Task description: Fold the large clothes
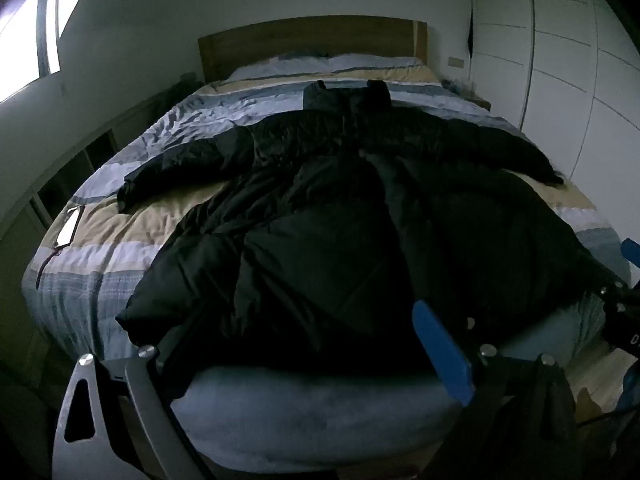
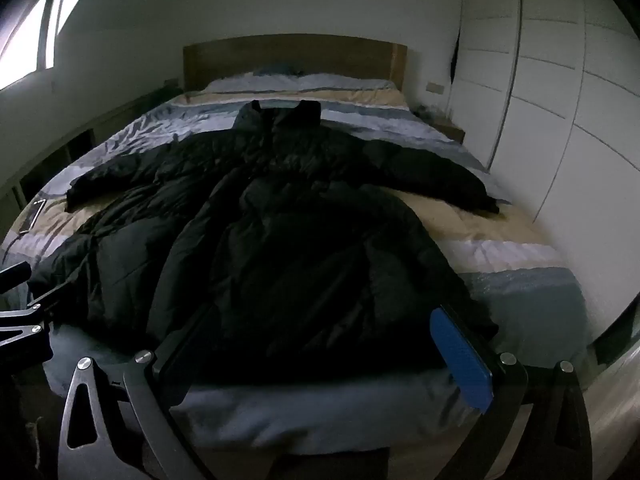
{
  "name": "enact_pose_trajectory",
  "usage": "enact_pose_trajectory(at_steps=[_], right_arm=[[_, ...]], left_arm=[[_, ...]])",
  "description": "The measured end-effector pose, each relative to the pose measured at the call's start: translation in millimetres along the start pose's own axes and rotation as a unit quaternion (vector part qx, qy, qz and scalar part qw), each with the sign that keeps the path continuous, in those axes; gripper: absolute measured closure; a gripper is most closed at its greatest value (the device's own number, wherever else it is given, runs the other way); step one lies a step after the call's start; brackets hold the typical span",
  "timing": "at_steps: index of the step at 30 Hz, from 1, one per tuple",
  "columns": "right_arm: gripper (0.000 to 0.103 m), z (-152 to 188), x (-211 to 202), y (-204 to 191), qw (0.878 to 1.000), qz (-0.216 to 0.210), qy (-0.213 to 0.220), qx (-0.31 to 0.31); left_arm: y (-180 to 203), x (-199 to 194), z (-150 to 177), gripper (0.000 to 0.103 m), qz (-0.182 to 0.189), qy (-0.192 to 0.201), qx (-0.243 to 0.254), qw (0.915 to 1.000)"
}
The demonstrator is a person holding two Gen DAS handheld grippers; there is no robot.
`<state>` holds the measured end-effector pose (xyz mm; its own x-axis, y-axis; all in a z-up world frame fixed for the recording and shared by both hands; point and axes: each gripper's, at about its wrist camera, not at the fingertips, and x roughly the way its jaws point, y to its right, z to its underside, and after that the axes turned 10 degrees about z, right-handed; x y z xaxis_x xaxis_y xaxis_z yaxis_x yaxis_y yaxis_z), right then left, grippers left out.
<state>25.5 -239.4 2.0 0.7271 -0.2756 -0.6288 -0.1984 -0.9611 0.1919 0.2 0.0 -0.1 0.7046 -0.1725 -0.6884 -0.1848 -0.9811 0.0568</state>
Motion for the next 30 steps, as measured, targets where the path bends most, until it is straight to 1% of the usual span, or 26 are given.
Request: enact_pose_trajectory(at_steps=[7, 11, 12, 14, 16, 24, 30], right_arm=[[0.000, 0, 0, -2, 1.000, 0.003, -0.003, -0.006], [0.000, -2, 3, 6, 1.000, 0.005, 0.000, -0.009], [0.000, -3, 3, 7, 1.000, 0.005, 0.000, -0.010], [0.000, -1, 0, 0, 1.000, 0.012, 0.005, -0.013], [0.000, -2, 0, 1, 1.000, 0.013, 0.007, -0.015], [0.000, -2, -1, 0, 1.000, 0.016, 0.013, -0.021], [0.000, -1, 1, -1, 1.000, 0.017, 0.014, -0.022]], left_arm=[[-1, 0, 1, 0.006, 0.004, -0.003, 0.002, 1.0000], [-5, -2, 3, 0.006, 0.006, -0.002, 0.002, 1.0000], [1, -1, 1, 0.006, -0.001, -0.006, 0.004, 1.0000], [1, 0, 2, 0.006, -0.001, -0.006, 0.003, 1.0000], [-2, 1, 5, 0.006, 0.000, -0.005, -0.001, 1.0000], [-3, 13, 3, 0.006, 0.015, -0.017, -0.015, 0.9996], [-3, 16, 4, 0.006, 0.021, -0.026, -0.014, 0.9993]])
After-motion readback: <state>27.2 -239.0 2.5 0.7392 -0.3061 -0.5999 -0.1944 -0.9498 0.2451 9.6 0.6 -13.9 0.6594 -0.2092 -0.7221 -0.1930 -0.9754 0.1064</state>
